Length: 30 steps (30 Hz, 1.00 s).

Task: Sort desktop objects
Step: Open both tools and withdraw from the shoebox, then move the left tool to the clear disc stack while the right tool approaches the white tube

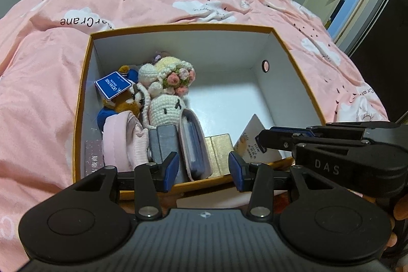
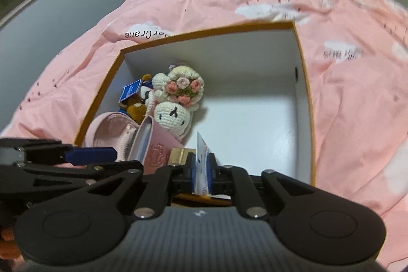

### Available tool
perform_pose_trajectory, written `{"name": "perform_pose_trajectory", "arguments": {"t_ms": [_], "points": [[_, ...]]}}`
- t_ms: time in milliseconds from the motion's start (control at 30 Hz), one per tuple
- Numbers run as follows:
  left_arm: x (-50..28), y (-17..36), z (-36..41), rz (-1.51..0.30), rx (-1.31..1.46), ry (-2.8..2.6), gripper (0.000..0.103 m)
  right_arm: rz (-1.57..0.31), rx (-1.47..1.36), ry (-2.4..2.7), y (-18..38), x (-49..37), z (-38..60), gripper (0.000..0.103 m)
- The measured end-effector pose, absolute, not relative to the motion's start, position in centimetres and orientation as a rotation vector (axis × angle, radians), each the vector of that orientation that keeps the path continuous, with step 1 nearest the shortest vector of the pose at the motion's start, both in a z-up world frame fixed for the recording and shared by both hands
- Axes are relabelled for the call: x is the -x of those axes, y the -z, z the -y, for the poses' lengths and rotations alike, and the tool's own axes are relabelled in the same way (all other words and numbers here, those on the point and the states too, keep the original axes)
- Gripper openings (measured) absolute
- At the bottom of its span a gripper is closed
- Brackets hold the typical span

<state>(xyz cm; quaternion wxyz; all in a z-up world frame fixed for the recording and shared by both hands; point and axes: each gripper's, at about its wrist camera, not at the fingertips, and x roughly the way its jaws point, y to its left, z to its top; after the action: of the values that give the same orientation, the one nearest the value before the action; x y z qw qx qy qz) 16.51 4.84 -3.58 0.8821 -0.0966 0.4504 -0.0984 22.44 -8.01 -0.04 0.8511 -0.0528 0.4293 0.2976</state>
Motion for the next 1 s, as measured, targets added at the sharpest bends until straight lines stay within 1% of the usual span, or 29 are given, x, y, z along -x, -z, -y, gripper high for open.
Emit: {"name": "perform_pose_trajectory", "arguments": {"t_ms": [100, 167, 233, 300, 400, 567, 633, 867, 1000], "points": [[-16.1, 3.2, -4.6, -0.911, 0.193, 0.209, 0.050, -0.861, 0.132, -0.630, -0.4, -21.7, 8.3, 0.014], [-15.7, 2.8, -4.5, -0.878, 0.190, 0.214, 0.050, -0.816, 0.146, -0.635, -0.9, -21.0, 8.6, 0.025], [-15.4, 2.5, -4.3, -0.852, 0.193, 0.224, 0.049, -0.766, 0.171, -0.634, -1.3, -20.1, 8.8, 0.030], [-15.1, 2.3, -4.1, -0.838, 0.183, 0.226, 0.049, -0.717, 0.195, -0.635, -1.5, -19.1, 9.1, 0.032], [-14.7, 2.1, -3.8, -0.817, 0.168, 0.220, 0.049, -0.660, 0.224, -0.626, -1.6, -18.1, 9.5, 0.038], [-14.0, 1.9, -3.5, -0.804, 0.148, 0.243, 0.049, -0.624, 0.213, -0.610, -1.5, -17.0, 10.8, 0.055], [-13.7, 1.9, -3.5, -0.810, 0.151, 0.255, 0.049, -0.619, 0.208, -0.604, -1.5, -16.7, 11.3, 0.058], [-12.5, 2.9, -3.1, -0.870, 0.126, 0.287, 0.049, -0.604, 0.242, -0.634, -1.0, -14.8, 11.8, 0.062], [-11.2, 3.6, -3.5, -0.855, 0.134, 0.331, 0.049, -0.619, 0.239, -0.665, -0.5, -14.0, 12.1, 0.061]]}}
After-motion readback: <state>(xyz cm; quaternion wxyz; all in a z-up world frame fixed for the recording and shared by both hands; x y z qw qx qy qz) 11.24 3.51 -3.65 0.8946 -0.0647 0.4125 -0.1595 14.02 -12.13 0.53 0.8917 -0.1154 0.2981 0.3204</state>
